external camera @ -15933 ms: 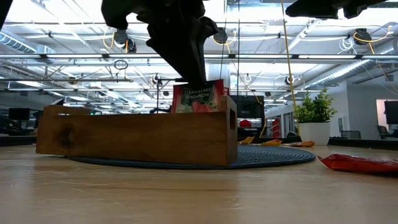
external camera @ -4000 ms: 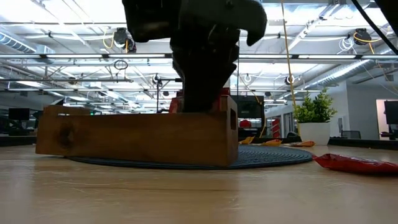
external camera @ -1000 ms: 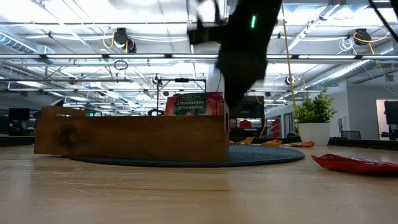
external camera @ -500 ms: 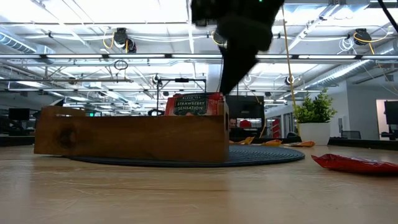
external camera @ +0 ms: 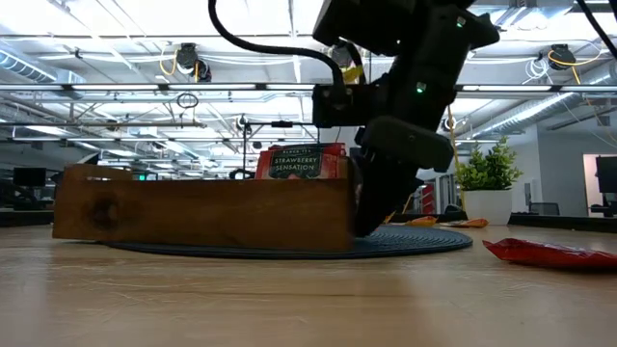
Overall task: Pick & Place Tea
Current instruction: Adjust the wooden organizer
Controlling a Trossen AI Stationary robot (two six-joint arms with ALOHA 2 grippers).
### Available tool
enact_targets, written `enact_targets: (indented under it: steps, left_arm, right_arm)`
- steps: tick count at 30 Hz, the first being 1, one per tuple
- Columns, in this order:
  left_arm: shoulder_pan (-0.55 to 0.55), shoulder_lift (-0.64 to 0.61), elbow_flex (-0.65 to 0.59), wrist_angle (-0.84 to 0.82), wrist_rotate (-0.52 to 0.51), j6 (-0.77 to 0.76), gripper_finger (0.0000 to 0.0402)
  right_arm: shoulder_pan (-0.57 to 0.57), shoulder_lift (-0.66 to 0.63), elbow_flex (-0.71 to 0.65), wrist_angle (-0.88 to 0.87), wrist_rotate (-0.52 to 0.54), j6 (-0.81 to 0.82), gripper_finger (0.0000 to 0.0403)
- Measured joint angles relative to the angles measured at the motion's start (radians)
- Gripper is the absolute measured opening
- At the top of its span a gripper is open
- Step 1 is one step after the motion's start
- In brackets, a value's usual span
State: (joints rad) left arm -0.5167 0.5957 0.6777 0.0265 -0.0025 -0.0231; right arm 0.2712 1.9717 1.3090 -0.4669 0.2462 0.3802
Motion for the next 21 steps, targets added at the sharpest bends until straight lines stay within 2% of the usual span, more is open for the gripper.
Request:
enact_targets:
  steps: [6, 11, 13, 17, 21]
  left_arm:
    - [0.000, 0.000, 0.000, 0.000, 0.000, 0.000, 0.0161]
    - [0.000, 0.000, 0.000, 0.000, 0.000, 0.000, 0.0161]
    - [0.000, 0.000, 0.000, 0.000, 0.000, 0.000, 0.0161]
    - [0.000, 0.000, 0.000, 0.000, 0.000, 0.000, 0.0161]
    - [0.000, 0.000, 0.000, 0.000, 0.000, 0.000, 0.0161]
  right_arm:
    - [0.018, -0.014, 0.000, -0.007, -0.007, 0.012, 0.0000]
    - [0.018, -0.068, 0.000, -0.078, 0.125, 0.076, 0.0000]
    - [0.017, -0.083, 0.000, -0.052, 0.155, 0.072, 0.0000]
    - [0.019, -0.086, 0.001, 0.052, 0.129, 0.012, 0.0000]
    - [0.017, -0.086, 0.001, 0.075, 0.073, 0.000, 0.0000]
